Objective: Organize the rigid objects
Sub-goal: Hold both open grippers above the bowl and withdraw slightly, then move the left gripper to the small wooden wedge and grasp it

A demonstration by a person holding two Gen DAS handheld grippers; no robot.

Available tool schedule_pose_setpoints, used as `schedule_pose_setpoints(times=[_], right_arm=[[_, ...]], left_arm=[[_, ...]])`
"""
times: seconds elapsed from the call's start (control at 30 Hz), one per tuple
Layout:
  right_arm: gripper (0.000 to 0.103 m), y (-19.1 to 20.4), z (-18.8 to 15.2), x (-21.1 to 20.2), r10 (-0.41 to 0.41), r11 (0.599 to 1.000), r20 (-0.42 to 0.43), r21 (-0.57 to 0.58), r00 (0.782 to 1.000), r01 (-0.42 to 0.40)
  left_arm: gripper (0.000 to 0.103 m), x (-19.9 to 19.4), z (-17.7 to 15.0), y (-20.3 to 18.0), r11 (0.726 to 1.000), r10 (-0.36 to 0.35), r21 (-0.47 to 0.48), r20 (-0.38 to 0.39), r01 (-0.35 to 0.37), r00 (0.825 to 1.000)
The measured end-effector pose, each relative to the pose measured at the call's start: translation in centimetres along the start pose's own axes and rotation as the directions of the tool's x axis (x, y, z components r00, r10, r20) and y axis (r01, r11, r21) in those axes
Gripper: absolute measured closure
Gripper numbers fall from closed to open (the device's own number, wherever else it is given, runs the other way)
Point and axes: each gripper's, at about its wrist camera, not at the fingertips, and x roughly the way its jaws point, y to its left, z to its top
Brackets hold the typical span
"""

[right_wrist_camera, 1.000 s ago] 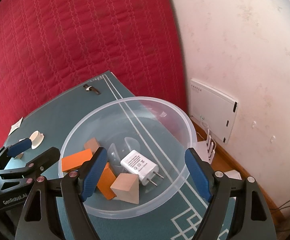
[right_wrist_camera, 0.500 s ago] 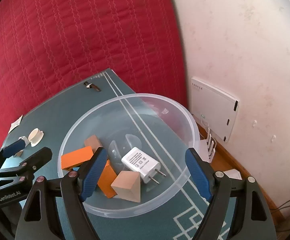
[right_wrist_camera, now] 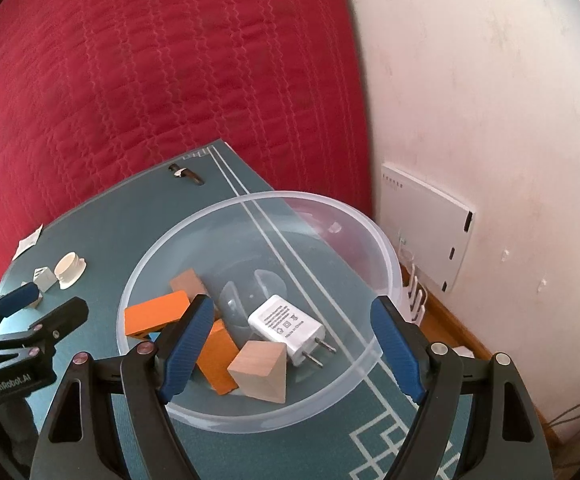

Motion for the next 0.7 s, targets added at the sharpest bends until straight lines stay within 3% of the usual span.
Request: schedule_pose_setpoints(times=[0.27, 0.7], right_arm=[[0.021, 2.0, -0.5, -0.6, -0.019, 0.997, 0.030, -0.069, 0.999, 0.021], [0.021, 5.1, -0.9, -1.8, 0.031, 0.989, 0.047, -0.143, 0.998, -0.024]], left_arm=[[0.001, -0.1, -1.2, 3.9, 0.996, 0.050, -0.074, -0.018, -0.051, 0.999], [0.001, -0.6, -2.8, 10.8, 0.974, 0.169, -0.146, -0.051, -0.175, 0.984]])
